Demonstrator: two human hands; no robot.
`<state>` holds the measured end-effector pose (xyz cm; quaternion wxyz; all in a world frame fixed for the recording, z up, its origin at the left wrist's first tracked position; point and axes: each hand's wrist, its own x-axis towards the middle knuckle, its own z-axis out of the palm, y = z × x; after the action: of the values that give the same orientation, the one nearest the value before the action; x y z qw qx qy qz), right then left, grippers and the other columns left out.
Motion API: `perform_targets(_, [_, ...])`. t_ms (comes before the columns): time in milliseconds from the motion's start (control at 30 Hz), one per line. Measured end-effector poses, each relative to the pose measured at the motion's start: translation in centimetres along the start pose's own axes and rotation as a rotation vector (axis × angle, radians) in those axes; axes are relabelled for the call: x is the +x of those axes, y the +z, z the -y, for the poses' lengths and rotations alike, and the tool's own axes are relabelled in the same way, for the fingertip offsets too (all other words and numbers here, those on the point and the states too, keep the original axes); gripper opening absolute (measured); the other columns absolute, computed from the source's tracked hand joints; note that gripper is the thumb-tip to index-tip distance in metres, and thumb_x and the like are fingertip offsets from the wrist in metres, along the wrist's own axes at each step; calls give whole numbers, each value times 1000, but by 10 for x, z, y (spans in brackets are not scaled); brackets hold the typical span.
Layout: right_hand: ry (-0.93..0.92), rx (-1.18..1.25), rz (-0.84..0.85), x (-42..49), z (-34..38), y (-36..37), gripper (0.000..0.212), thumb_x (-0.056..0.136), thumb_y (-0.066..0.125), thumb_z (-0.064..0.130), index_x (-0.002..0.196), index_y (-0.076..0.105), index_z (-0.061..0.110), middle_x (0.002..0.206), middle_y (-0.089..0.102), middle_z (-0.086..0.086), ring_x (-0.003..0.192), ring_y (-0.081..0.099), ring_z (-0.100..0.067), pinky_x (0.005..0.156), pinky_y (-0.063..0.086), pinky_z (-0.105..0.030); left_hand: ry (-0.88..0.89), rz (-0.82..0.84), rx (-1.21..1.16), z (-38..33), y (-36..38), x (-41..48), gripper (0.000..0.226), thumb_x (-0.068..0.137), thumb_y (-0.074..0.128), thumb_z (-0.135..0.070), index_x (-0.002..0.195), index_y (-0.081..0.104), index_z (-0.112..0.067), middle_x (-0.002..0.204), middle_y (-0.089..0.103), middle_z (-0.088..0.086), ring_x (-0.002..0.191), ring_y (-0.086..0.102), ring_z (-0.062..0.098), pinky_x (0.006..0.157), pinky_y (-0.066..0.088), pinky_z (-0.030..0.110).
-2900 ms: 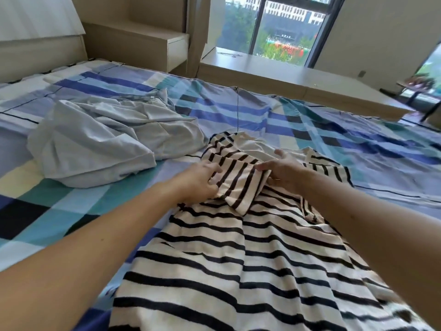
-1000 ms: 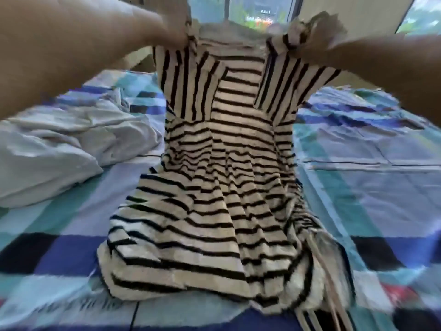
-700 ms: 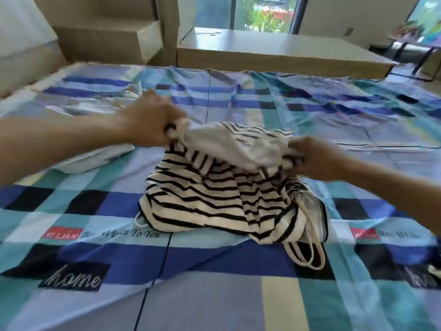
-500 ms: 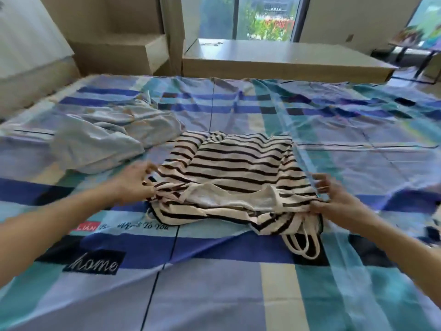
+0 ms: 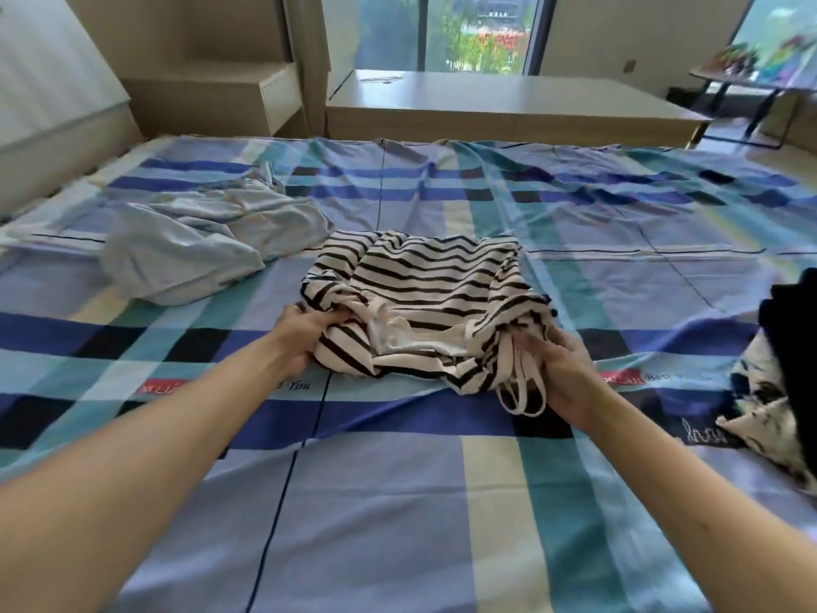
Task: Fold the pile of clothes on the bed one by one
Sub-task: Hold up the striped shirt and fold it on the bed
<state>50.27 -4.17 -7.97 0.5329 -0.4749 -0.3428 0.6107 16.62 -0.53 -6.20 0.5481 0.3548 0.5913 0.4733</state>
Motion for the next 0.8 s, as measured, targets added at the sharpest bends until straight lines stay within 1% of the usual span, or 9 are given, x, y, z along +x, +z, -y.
perform_targets(67, [18, 4, -57, -2, 8, -4, 24, 98, 54, 3, 121, 62, 3, 109, 72, -17, 83, 73, -26, 69, 62, -36, -103, -9, 78, -14, -4, -7, 11, 96, 63, -9, 104, 69, -5, 96, 76, 14, 71, 73, 20, 66, 57, 36])
perform_targets(167, [22, 9, -190, -9, 39, -20, 16, 99, 51, 0, 113, 58, -3, 77, 72, -10, 53, 67, -14, 43, 50, -19, -176, 4, 133, -45, -26, -26, 20, 103, 50, -16, 90, 66, -10, 65, 74, 6, 52, 70, 18, 52, 58, 33])
perform_targets(267, [10, -25, -219, -18, 73, -39, 65, 68, 90, 24, 113, 58, -9, 70, 71, -7, 53, 60, -12, 41, 43, -16, -190, -11, 184, -72, -52, -55, 20, 102, 52, -18, 87, 64, -11, 58, 70, 8, 43, 66, 20, 35, 53, 30])
perform_targets(367, [68, -141, -209, -38, 91, -51, 11, 96, 55, 5, 90, 58, -4, 64, 68, -8, 41, 54, -6, 32, 38, -12, -220, -43, 274, -71, -84, -76, 20, 103, 50, -18, 92, 64, -8, 58, 53, 13, 27, 46, 13, 25, 31, 14])
perform_targets(467, [162, -465, -306, -48, 82, -67, 17, 98, 53, -2, 114, 55, 0, 84, 60, -22, 47, 59, -19, 37, 51, -27, -288, -23, 570, -51, -108, -89, 24, 98, 62, -23, 93, 68, -1, 64, 53, 10, 41, 47, 13, 37, 38, 19])
perform_targets(600, [-26, -1257, -329, -55, 60, -69, 62, 84, 79, 22, 135, 43, 17, 112, 60, -20, 91, 63, -38, 84, 55, -52, -50, -160, 1392, -34, -123, -92, 73, 70, 74, -64, 122, 59, -15, 113, 67, 8, 99, 63, 28, 82, 49, 37])
perform_targets(633, [-197, -1332, -276, -62, 60, -59, 60, 81, 80, 25, 132, 47, 19, 113, 60, -14, 93, 64, -32, 87, 54, -49, 112, -183, 1441, -33, -118, -97, 64, 73, 76, -61, 119, 59, -20, 112, 67, 5, 102, 63, 27, 81, 48, 37])
perform_targets(700, [-404, -1318, 71, -79, 58, -40, 50, 78, 83, 26, 118, 54, 30, 106, 60, 4, 90, 62, -14, 82, 54, -39, 423, 55, 1284, -27, -99, -109, 36, 79, 80, -46, 103, 60, -28, 94, 66, -6, 87, 63, 14, 70, 46, 27])
perform_targets(800, [-249, -1561, 607, -99, 38, -15, 75, 74, 83, 37, 136, 42, 45, 134, 40, 27, 116, 46, 4, 96, 44, -26, 543, 517, 1370, -6, -63, -126, 47, 75, 73, -57, 113, 53, -39, 105, 53, -19, 96, 53, 1, 84, 46, 20])
